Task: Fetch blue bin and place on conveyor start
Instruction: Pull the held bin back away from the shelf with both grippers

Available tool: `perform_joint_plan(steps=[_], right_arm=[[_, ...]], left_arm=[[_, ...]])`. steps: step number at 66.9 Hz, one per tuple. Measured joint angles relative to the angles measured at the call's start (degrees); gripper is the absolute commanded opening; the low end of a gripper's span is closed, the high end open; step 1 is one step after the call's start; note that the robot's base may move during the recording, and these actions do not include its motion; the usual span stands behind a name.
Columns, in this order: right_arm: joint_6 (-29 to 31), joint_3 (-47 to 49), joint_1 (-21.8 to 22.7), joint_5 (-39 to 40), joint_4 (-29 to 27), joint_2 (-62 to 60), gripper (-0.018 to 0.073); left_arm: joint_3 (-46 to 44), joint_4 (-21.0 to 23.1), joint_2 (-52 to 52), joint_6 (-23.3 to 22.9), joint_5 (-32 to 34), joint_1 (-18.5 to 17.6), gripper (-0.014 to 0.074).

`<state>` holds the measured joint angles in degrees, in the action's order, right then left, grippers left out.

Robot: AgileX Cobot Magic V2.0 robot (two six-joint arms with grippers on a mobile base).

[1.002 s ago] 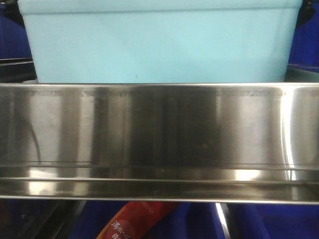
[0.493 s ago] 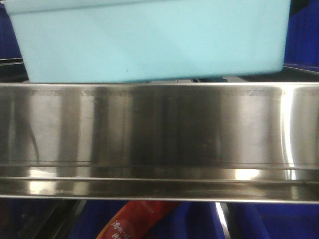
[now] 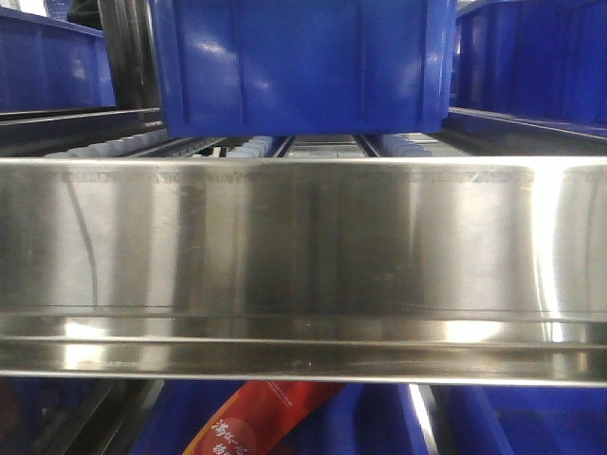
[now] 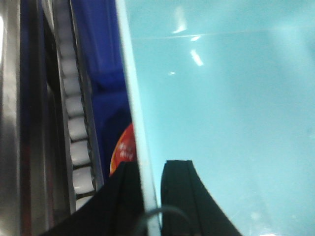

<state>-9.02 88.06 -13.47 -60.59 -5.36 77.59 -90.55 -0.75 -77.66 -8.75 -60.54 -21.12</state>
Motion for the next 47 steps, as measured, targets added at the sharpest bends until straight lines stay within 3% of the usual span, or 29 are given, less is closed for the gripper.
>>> perform_joint_plan(steps=[47], right_arm=[[0.0, 0.11, -0.24, 0.45, -0.64, -1.03, -0.0153]], left_arm=[[0.0, -0.75, 2.23, -0.22, -0.11, -0.23, -0.0111]])
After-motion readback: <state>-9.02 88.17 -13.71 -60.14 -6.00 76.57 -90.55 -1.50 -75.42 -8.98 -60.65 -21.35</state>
